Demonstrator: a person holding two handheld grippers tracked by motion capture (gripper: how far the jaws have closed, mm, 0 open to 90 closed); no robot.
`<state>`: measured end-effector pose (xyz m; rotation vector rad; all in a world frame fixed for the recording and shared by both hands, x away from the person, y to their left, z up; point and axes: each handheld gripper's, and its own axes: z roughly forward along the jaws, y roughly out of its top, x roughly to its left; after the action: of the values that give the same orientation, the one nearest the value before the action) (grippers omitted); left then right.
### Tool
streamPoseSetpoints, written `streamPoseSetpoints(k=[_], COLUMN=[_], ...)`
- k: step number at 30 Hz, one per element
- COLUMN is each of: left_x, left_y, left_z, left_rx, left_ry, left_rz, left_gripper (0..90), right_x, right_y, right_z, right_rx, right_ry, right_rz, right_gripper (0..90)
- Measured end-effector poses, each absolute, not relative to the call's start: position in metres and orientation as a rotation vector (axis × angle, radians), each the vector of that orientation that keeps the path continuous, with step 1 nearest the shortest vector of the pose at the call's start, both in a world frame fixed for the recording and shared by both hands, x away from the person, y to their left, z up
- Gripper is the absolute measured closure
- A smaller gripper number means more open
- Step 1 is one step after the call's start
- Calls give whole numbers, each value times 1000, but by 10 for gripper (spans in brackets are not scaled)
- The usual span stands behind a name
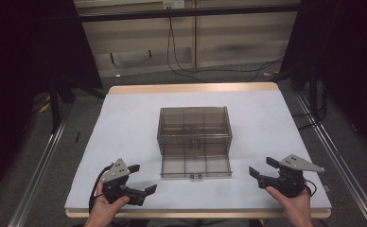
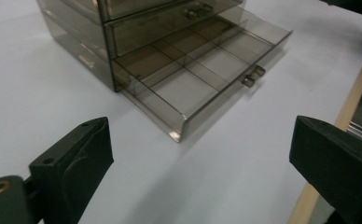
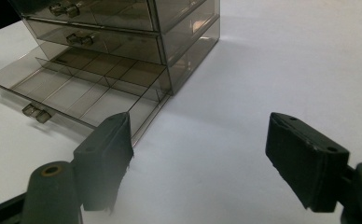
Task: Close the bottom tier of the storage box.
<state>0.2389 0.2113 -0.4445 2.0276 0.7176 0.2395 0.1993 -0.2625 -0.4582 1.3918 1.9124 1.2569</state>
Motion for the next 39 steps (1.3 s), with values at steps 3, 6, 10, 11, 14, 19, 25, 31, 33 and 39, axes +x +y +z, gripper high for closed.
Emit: streamPoseSetpoints(k=[3,6,10,11,14,19,25,31,33,39], left_x=[239,239,236,235,234,235,236,241,243,244], left_y=[206,202,196,195,189,181,165,156,153,141], left_z=[-444,-443,-440,-440,-440,-439,-435,-432,-431,-430], left_rx=[2043,2050,2056,2066,2076,2092,2117,2115,2100,2115], left_ry=[706,690,653,645,620,589,542,511,512,478], left_rz=[217,179,169,180,158,140,125,120,116,104], left_gripper=[107,138,205,218,225,258,325,420,440,525], right_x=[200,201,200,200,200,202,200,203,203,200], right_y=[-262,-262,-263,-263,-263,-263,-262,-262,-262,-262], right_z=[-458,-458,-458,-457,-457,-459,-458,-459,-459,-458], right_rx=[1396,1397,1400,1399,1399,1408,1408,1419,1421,1415], right_ry=[1915,1921,1921,1922,1924,1939,1945,1957,1962,1967], right_rz=[1258,1254,1278,1280,1278,1276,1264,1245,1256,1267], right_gripper=[230,232,251,251,250,246,242,242,242,242])
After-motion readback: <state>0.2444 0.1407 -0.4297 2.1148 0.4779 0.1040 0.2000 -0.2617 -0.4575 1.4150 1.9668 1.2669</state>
